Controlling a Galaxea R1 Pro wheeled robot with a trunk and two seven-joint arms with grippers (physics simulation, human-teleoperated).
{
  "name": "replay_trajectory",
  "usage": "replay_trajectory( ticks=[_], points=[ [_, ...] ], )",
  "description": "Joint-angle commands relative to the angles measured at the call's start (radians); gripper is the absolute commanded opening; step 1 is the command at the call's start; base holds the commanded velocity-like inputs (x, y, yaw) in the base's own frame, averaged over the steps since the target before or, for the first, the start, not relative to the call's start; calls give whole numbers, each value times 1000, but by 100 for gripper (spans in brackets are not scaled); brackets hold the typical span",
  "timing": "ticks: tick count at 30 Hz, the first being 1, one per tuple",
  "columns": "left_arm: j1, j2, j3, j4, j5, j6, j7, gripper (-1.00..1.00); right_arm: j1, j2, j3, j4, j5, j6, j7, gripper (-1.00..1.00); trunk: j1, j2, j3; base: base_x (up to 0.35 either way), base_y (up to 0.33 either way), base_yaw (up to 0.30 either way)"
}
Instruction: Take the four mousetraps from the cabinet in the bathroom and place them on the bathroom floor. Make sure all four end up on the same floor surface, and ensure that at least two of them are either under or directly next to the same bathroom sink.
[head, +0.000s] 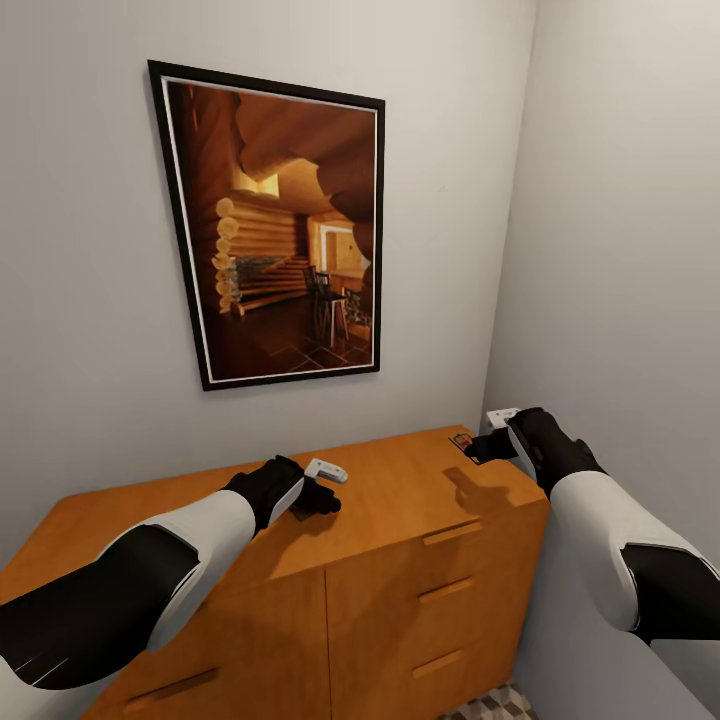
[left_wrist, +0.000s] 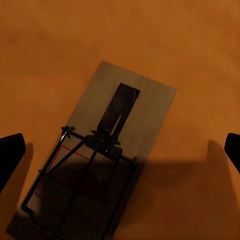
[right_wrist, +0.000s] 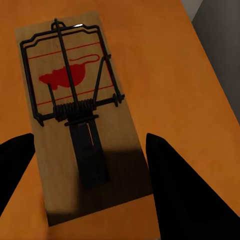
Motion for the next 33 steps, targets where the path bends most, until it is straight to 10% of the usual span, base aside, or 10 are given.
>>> replay_trajectory(
  ticks=[1, 33],
  points=[
    [-1, 0, -8, -1, 10, 5, -1, 100, -1, 1, -6, -2, 10, 3, 8, -100, 0, -1, -1, 0, 0, 0],
    [-1, 0, -6, 4, 12, 3, 0, 100, -1, 1, -6, -2, 10, 3, 8, -100, 27, -50, -23, 0, 0, 0]
  ],
)
